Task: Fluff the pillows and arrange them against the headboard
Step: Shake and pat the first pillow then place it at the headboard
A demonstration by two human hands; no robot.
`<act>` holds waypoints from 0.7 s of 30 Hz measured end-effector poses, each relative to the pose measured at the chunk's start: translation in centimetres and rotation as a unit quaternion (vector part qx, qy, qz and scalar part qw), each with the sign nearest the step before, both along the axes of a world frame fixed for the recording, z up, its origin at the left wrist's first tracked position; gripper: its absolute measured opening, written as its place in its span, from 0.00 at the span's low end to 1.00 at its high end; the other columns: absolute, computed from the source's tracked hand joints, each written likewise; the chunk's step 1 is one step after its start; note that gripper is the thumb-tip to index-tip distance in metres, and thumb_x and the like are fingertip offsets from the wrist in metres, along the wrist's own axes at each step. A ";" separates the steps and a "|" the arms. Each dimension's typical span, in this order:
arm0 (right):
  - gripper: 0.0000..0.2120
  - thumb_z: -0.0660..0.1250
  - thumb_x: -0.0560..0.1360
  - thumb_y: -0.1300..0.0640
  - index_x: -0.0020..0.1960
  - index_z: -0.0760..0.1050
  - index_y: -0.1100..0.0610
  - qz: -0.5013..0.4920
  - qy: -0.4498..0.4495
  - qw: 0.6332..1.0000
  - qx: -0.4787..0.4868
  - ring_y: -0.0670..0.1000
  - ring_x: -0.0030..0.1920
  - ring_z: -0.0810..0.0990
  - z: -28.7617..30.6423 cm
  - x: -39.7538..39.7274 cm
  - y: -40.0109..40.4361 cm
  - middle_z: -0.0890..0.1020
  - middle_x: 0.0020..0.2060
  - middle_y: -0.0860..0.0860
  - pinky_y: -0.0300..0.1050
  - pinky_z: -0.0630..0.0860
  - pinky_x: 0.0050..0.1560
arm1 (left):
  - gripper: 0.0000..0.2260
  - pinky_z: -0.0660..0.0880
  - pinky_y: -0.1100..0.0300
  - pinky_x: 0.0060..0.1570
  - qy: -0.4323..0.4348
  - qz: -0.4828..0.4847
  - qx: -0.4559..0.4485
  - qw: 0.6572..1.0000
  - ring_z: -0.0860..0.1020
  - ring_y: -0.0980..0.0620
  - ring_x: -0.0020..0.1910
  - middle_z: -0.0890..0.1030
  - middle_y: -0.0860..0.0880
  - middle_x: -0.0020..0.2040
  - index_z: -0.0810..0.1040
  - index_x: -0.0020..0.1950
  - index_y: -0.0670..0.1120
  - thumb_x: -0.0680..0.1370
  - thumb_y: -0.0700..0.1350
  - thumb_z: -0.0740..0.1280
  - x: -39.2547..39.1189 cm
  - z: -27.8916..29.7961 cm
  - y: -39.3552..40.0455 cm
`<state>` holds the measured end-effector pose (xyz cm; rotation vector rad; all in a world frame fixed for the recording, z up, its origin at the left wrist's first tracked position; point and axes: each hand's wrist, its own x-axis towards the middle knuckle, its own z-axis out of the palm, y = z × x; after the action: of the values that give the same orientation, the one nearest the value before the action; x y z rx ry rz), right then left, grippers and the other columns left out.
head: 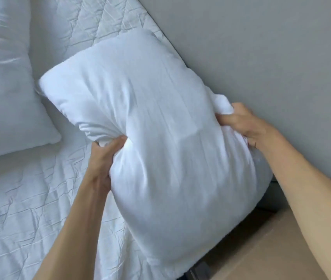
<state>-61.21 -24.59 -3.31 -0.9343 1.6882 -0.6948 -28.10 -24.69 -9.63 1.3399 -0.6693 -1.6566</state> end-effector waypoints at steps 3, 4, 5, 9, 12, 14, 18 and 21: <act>0.06 0.73 0.73 0.60 0.50 0.83 0.57 -0.082 -0.100 0.989 -0.069 0.51 0.45 0.87 0.5 -0.1 -0.3 0.88 0.45 0.52 0.44 0.83 0.43 | 0.22 0.82 0.54 0.51 0.004 0.029 -0.020 0.999 0.84 0.49 0.55 0.83 0.43 0.61 0.73 0.70 0.38 0.76 0.37 0.69 1.4 0.7 -0.6; 0.10 0.73 0.73 0.58 0.53 0.82 0.58 -0.080 -0.099 0.991 -0.037 0.53 0.47 0.87 -0.4 -0.3 -0.2 0.88 0.46 0.53 0.47 0.84 0.46 | 0.19 0.82 0.55 0.48 -0.031 0.023 -0.010 0.999 0.85 0.51 0.53 0.85 0.47 0.58 0.77 0.66 0.40 0.75 0.38 0.70 1.5 0.5 -0.4; 0.16 0.74 0.72 0.53 0.57 0.81 0.59 -0.041 -0.050 0.998 0.021 0.55 0.49 0.86 -1.5 -0.5 -0.1 0.88 0.47 0.53 0.49 0.84 0.49 | 0.16 0.82 0.57 0.44 -0.084 0.017 0.014 0.996 0.85 0.53 0.49 0.87 0.51 0.53 0.80 0.61 0.45 0.73 0.40 0.73 1.7 0.1 0.1; 0.19 0.68 0.75 0.40 0.45 0.75 0.57 0.039 0.198 0.976 0.080 0.50 0.36 0.74 -4.5 -1.6 -1.6 0.75 0.35 0.50 0.42 0.68 0.35 | 0.16 0.77 0.57 0.41 -0.166 0.035 0.165 0.972 0.82 0.51 0.47 0.83 0.51 0.50 0.77 0.58 0.49 0.74 0.54 0.74 2.6 -1.9 3.2; 0.19 0.62 0.78 0.38 0.46 0.75 0.55 0.004 0.124 0.991 0.058 0.47 0.36 0.74 -4.2 -1.4 -1.0 0.75 0.37 0.45 0.42 0.68 0.38 | 0.27 0.82 0.53 0.50 -0.028 0.010 0.162 0.986 0.84 0.46 0.58 0.85 0.47 0.59 0.76 0.67 0.47 0.73 0.62 0.68 2.1 -2.2 7.4; 0.24 0.62 0.76 0.33 0.57 0.80 0.50 0.055 0.069 0.985 0.150 0.47 0.48 0.84 -3.6 -1.3 0.7 0.85 0.48 0.45 0.44 0.77 0.51 | 0.32 0.82 0.52 0.55 -0.001 -0.073 0.151 0.986 0.83 0.48 0.60 0.85 0.47 0.61 0.76 0.68 0.47 0.70 0.64 0.71 0.6 -1.7 10.8; 0.18 0.65 0.75 0.36 0.60 0.78 0.42 0.084 0.046 0.983 0.154 0.41 0.48 0.85 -3.3 -3.1 3.1 0.86 0.49 0.38 0.38 0.78 0.46 | 0.33 0.76 0.69 0.53 -0.064 -0.231 0.157 0.958 0.81 0.64 0.53 0.84 0.56 0.50 0.74 0.56 0.53 0.58 0.65 0.80 -0.5 -1.5 15.1; 0.32 0.70 0.66 0.30 0.62 0.79 0.49 0.137 0.077 0.964 0.213 0.43 0.52 0.85 -4.0 -4.5 5.2 0.86 0.53 0.43 0.45 0.79 0.57 | 0.39 0.75 0.75 0.46 -0.084 -0.315 0.253 0.911 0.79 0.57 0.59 0.75 0.61 0.51 0.68 0.52 0.57 0.51 0.71 0.79 0.4 -2.4 15.7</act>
<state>-65.71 -19.43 -7.30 -0.9013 1.7072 -0.0663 -27.74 -9.01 -12.01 1.7654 -0.8730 -2.3671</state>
